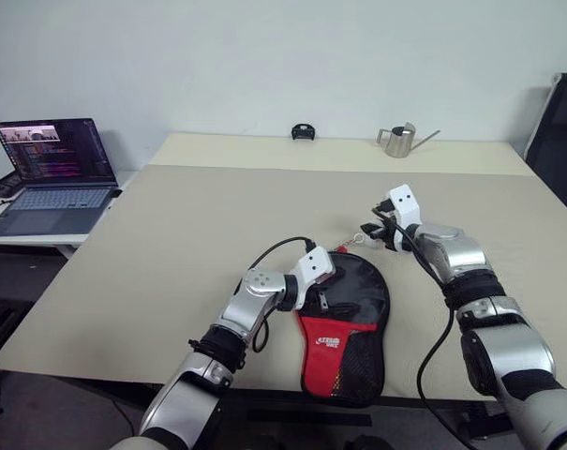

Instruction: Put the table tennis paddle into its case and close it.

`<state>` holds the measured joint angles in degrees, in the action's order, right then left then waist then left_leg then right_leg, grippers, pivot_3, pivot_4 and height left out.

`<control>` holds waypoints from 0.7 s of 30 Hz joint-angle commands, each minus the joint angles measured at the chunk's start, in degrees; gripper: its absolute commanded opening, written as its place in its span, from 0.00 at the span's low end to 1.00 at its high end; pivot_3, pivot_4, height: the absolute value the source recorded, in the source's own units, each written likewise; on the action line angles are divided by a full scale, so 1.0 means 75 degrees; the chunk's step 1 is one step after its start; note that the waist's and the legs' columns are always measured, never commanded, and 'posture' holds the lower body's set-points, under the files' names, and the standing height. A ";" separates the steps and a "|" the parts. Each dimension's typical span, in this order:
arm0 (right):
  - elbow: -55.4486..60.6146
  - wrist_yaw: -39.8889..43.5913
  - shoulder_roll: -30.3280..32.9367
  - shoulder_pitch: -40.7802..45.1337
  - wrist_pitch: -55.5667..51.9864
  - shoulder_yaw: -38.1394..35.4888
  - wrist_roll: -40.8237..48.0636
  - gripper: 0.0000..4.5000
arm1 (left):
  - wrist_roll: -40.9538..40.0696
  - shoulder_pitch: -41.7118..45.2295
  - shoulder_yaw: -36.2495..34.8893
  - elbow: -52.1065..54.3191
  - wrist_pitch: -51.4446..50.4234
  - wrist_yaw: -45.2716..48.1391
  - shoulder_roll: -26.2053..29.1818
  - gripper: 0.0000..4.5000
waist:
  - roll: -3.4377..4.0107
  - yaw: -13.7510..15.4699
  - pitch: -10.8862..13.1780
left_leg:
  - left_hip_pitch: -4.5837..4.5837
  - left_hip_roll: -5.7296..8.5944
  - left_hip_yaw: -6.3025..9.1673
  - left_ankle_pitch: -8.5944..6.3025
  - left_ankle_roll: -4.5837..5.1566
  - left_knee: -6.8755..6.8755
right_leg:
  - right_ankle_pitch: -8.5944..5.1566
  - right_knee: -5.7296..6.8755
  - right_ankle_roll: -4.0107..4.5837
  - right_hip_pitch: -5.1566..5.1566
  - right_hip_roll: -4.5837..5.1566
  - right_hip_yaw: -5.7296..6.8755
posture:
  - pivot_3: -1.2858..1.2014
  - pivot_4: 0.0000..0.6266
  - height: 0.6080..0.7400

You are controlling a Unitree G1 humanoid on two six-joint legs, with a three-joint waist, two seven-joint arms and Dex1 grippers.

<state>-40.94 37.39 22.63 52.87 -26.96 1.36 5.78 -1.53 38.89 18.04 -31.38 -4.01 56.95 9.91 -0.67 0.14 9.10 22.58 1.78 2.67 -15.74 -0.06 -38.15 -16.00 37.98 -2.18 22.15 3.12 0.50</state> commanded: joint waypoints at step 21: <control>0.8139 0.1427 0.3122 -0.4796 -0.5057 -0.0923 0.2435 0.10 | 0.0498 -0.0094 0.0513 -0.0976 0.0089 0.0264 -0.0071 1.00 | 0.0027 0.0123 -0.0024 | -0.0002 0.0006 0.0016 -0.0002 0.0008 0.0000 | -0.0003 -0.0014 -0.0004 -0.0017 -0.0003 0.0013 | 0.52 0.24 1.00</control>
<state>15.68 46.79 44.58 17.82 -62.75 -3.51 21.45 -1.33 40.37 18.38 -34.56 -2.65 58.09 8.85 -0.47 1.06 8.92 22.56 1.82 2.79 -15.75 0.00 -38.15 -16.03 37.87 -2.21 22.01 3.10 0.60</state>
